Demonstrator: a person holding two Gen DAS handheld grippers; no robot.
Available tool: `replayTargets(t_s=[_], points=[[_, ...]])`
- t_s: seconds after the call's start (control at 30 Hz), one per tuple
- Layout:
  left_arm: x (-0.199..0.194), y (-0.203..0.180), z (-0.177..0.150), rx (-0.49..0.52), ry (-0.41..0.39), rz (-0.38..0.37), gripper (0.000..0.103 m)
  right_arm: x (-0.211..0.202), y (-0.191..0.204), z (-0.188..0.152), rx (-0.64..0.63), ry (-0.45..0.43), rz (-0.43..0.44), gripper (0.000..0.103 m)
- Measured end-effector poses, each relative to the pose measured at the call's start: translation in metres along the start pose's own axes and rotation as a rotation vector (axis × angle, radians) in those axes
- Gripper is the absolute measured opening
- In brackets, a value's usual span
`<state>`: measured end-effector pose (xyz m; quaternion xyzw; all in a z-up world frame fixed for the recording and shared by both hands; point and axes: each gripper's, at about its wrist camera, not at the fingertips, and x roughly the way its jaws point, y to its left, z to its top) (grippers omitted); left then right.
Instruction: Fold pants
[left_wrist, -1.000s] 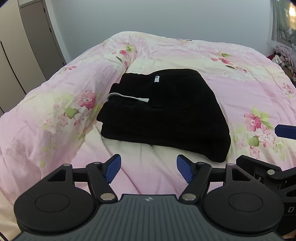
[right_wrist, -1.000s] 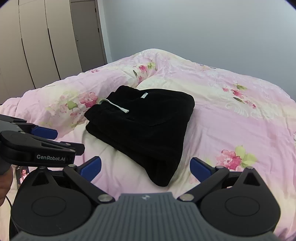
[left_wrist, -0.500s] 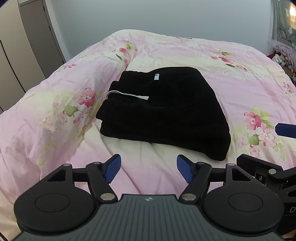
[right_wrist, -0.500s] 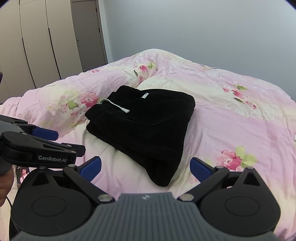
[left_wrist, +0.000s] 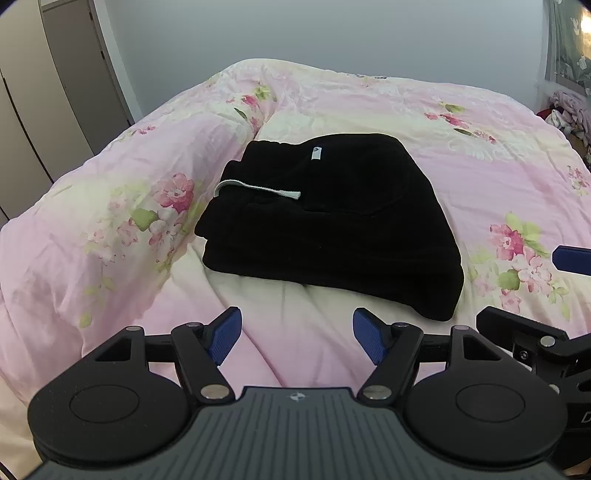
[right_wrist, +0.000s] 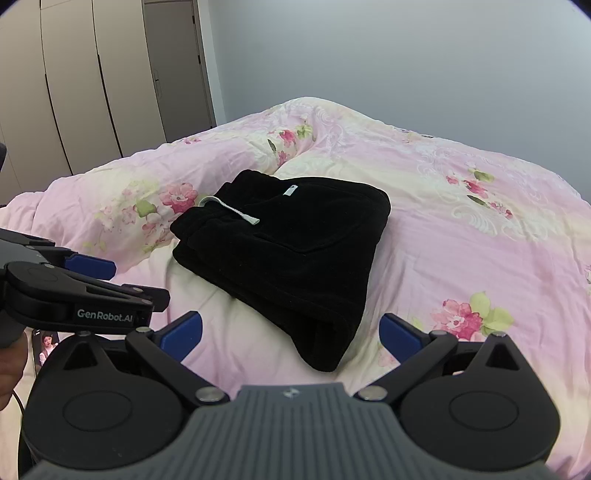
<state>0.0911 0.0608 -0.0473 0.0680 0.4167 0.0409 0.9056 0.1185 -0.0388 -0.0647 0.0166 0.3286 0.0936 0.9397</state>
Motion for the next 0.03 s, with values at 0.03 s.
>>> replayTargets(t_s=[0.03], points=[[0.0000, 0.0006, 0.0000, -0.003, 0.002, -0.003, 0.081, -0.0001, -0.0001, -0.0001, 0.000, 0.000, 0.000, 0.098]])
